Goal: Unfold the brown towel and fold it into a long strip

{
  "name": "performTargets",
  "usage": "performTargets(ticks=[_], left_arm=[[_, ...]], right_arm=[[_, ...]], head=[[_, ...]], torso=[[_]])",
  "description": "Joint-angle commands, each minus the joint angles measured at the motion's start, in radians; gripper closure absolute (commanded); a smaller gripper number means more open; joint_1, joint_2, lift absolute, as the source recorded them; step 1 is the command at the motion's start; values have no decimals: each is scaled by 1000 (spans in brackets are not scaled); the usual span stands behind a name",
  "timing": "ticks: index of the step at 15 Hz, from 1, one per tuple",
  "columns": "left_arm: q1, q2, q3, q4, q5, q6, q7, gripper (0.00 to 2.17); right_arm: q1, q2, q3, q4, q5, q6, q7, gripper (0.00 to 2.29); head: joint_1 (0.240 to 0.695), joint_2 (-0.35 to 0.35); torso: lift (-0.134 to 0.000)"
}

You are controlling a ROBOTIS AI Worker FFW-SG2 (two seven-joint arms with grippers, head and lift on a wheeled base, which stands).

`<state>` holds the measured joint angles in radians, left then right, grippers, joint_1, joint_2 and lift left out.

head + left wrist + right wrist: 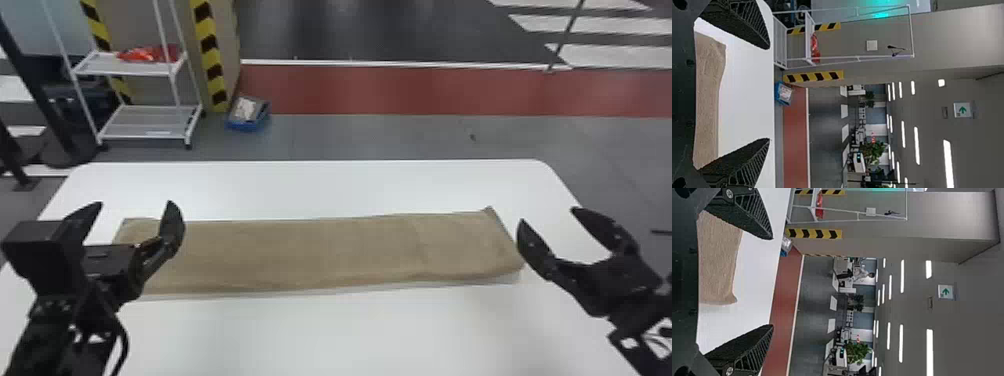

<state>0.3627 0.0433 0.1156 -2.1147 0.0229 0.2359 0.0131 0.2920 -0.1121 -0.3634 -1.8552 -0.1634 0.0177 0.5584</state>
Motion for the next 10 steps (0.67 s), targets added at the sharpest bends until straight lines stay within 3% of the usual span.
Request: performTargets(ticks=[1,4,8,10], left_arm=[[33,-2,-76,32,-1,-141,18,43],[56,0,-174,71,-34,-261,57,39],[96,0,-212,76,-54,-316,99,39],[102,3,-212,67,-54,-319,99,39]], right_arm=[[65,29,84,-81,12,6,-49,83],[88,51,155,-119,19,18,-95,87],[153,98,251,-203,19,58,-195,87],[161,113,270,-216,19,64,-198,90]], head=[[695,-46],[695,-39],[695,-39],[695,-25]], torso=[[-121],[-121],[-121],[-121]])
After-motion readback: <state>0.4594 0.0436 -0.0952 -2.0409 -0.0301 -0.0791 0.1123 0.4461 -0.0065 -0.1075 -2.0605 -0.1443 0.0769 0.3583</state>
